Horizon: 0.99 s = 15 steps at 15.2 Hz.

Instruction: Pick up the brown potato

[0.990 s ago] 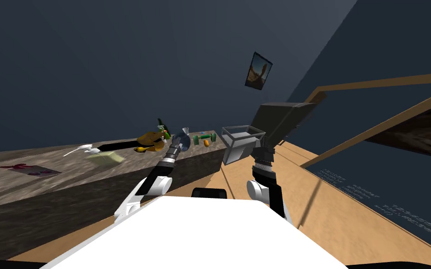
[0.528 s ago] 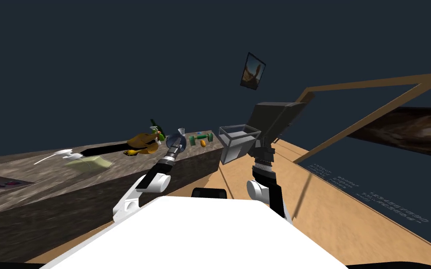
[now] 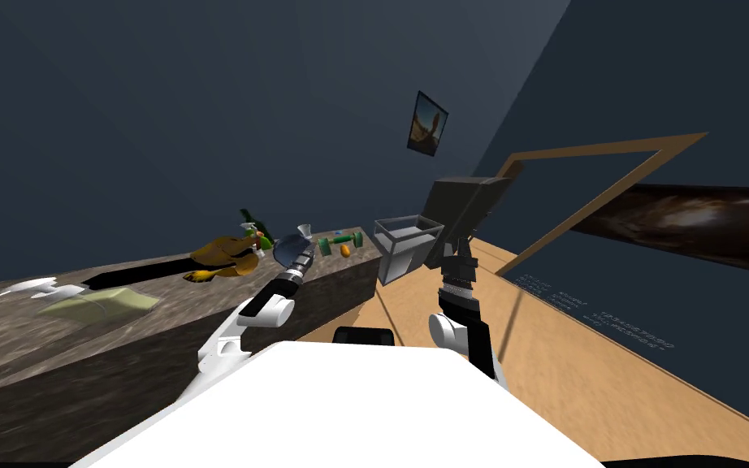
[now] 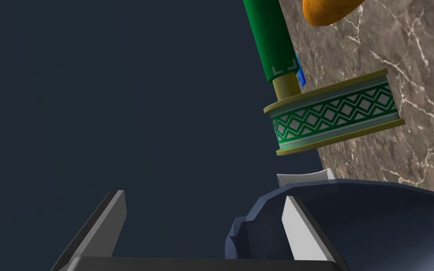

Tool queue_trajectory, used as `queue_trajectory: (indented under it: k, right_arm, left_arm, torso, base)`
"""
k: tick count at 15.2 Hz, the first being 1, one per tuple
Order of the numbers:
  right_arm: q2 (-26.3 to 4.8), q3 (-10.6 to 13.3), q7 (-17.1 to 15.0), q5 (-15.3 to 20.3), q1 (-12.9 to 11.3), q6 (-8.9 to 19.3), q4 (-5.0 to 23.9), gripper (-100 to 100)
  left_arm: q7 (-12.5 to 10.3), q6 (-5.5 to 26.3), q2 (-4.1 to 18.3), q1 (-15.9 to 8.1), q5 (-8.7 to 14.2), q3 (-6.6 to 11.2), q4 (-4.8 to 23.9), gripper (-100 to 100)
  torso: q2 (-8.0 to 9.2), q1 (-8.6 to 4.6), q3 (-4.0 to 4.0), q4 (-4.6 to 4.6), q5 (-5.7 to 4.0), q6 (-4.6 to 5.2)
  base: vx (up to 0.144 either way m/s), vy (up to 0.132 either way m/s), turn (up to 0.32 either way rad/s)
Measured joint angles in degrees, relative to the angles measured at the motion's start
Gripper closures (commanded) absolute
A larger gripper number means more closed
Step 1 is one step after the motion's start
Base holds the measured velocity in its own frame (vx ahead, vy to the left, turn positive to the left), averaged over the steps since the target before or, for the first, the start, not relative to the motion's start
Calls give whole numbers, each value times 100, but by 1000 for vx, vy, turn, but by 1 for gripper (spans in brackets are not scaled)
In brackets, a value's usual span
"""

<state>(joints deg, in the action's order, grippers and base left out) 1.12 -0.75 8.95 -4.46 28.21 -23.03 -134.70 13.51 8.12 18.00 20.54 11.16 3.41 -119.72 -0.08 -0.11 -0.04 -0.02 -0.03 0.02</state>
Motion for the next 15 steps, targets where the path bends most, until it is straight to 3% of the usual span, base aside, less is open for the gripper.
queue_trajectory:
  k: [15]
  right_arm:
    - [0, 0, 0, 0, 0, 0, 0, 0]
  left_arm:
    - [343, 1640, 393, -473, 385, 346, 332, -100]
  torso:
    - [-2, 3, -1, -1, 1, -2]
  base:
    - [23, -19, -94]
